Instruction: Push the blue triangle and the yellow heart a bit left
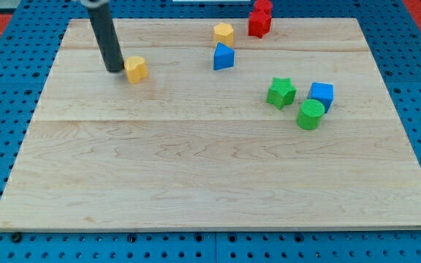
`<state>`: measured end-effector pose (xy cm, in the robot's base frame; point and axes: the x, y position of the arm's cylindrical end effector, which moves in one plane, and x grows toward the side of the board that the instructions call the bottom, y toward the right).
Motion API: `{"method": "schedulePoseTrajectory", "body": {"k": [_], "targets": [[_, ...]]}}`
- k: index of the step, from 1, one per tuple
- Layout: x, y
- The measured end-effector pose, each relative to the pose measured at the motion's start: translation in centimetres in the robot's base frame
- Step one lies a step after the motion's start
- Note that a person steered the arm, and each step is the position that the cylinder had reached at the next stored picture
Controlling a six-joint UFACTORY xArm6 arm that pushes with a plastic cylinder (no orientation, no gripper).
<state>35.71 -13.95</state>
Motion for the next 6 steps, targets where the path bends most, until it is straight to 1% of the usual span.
{"method": "schedulePoseTrajectory", "body": {"k": [1,2,3,4,5,6], "targets": [[0.2,8.1],[3.0,10.3],[-0.4,21.2],[-5.1,21.5],[-6.0,16.9],[-6.0,11.2]]}}
